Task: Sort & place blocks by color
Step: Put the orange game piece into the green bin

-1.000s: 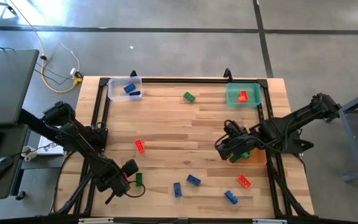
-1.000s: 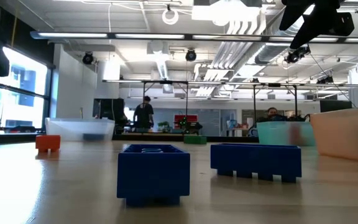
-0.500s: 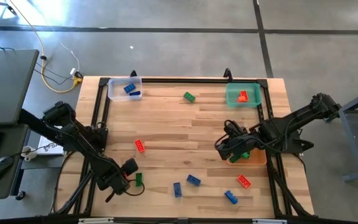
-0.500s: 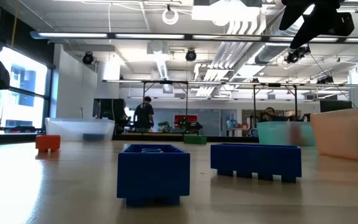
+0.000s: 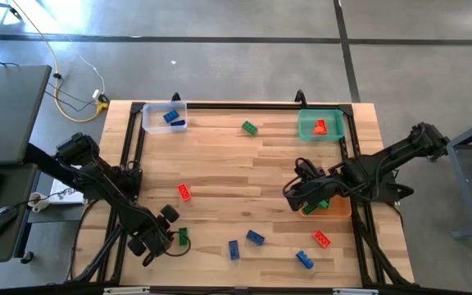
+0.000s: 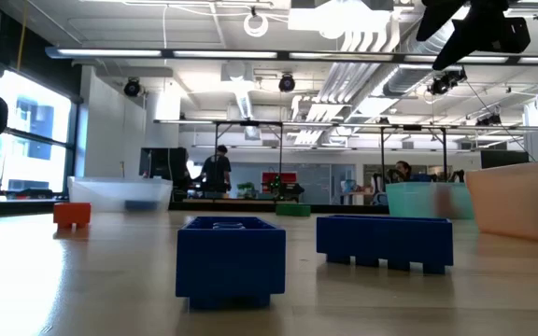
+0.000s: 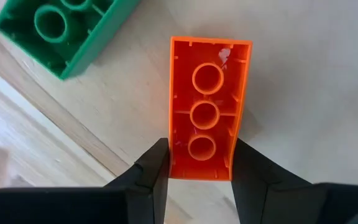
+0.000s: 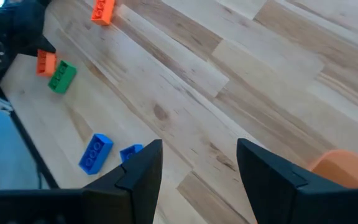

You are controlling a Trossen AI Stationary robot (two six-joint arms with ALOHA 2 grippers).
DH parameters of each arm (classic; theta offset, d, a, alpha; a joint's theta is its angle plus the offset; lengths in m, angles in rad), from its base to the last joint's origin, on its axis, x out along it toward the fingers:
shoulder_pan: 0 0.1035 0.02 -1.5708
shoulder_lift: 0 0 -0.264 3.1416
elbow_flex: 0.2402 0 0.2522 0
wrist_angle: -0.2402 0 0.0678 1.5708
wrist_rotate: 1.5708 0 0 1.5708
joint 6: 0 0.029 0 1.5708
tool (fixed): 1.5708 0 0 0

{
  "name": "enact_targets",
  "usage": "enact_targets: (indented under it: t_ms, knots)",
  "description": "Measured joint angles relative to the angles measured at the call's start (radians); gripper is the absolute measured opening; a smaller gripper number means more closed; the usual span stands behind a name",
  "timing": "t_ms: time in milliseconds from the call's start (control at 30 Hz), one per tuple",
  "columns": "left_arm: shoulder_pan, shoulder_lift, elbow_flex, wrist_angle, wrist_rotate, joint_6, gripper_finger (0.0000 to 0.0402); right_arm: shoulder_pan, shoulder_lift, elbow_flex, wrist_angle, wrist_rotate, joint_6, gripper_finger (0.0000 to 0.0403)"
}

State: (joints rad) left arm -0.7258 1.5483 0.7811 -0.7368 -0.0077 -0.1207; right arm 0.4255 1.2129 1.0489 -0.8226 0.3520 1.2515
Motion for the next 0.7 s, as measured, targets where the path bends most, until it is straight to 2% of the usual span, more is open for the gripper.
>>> enact_targets:
  t_ms: [233,433,700]
  knots:
    - [0.001,-0.063,0.042,-0.003,0.008,-0.131,0.0105,-0.003,0.0,0.0,0.046,-0.02,-0.005,0.0193]
    - [0.033,-0.129,0.07,-0.022,-0.011,-0.22,0.0105,-0.03,0.0,0.0,0.079,-0.017,-0.111,0.0195]
    - [0.174,-0.177,0.113,-0.021,-0.164,-0.303,0.0105,-0.128,0.0,0.0,0.251,-0.027,-0.299,0.0246]
